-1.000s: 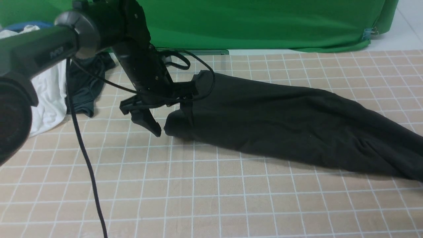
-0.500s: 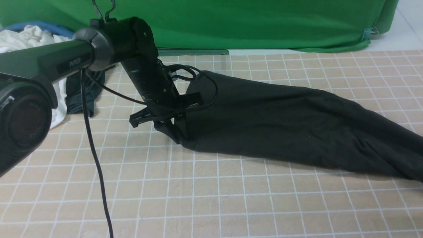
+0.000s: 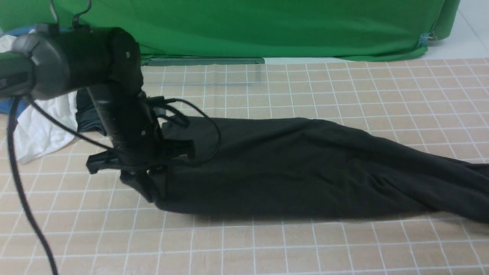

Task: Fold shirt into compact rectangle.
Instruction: 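Pull the folded dark garment lengthwise by its ends to straighten it flat on the table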

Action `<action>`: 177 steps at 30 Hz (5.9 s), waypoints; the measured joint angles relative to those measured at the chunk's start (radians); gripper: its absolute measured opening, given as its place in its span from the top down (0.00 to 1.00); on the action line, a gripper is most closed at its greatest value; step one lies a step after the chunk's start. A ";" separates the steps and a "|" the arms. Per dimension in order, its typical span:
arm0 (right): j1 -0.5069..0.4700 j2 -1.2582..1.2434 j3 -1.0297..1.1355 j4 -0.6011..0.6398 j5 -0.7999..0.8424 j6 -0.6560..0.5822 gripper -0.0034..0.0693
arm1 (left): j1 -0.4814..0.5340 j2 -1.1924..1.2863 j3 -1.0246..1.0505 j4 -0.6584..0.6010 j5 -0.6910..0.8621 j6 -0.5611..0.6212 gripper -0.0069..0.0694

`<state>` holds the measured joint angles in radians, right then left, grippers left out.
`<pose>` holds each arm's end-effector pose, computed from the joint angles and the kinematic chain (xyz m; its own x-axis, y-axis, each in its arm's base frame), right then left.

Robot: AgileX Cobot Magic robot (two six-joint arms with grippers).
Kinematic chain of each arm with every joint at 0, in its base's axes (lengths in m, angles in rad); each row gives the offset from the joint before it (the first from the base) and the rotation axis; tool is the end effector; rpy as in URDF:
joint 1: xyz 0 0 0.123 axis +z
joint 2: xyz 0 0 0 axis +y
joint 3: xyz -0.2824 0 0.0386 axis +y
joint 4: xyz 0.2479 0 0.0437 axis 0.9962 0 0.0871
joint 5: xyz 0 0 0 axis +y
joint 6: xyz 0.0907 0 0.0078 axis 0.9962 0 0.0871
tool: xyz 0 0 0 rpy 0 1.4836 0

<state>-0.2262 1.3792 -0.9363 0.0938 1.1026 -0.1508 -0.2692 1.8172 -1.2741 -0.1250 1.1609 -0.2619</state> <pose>0.2327 -0.0457 0.2507 -0.9857 0.1162 -0.1223 0.1082 0.9916 0.0702 0.3222 -0.0997 0.2064 -0.9962 -0.0414 0.0761 -0.0486 0.9942 -0.0955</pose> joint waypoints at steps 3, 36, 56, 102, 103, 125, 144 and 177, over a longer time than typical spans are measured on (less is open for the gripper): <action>0.000 -0.001 0.052 -0.009 -0.067 0.002 0.78 | 0.001 -0.031 0.064 0.011 -0.039 -0.012 0.79; 0.000 0.272 0.085 -0.296 -0.279 0.190 0.80 | 0.001 -0.039 0.109 0.042 -0.132 0.000 0.79; 0.000 0.294 -0.125 -0.409 -0.325 0.186 0.76 | 0.001 -0.039 0.109 0.053 -0.139 0.007 0.79; -0.048 0.566 -0.312 -0.225 -0.166 0.181 0.85 | 0.002 -0.044 0.109 0.054 -0.106 0.024 0.79; -0.048 0.566 -0.312 -0.209 -0.155 0.180 0.85 | 0.002 -0.050 0.109 0.061 -0.094 0.024 0.79; 0.096 0.299 0.064 -0.119 -0.126 0.200 0.85 | 0.005 -0.339 0.457 0.147 0.011 -0.030 0.79; 0.099 0.276 0.138 -0.148 -0.224 0.230 0.85 | 0.008 -0.357 0.560 0.154 -0.007 -0.120 0.61; 0.098 0.298 0.068 -0.164 -0.315 0.223 0.14 | 0.009 -0.359 0.096 0.276 -0.166 -0.251 0.18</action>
<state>-0.1281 1.6773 -0.8685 -0.0702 0.7880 0.0718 -0.2599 1.4577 -1.1782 0.1507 0.9947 -0.5129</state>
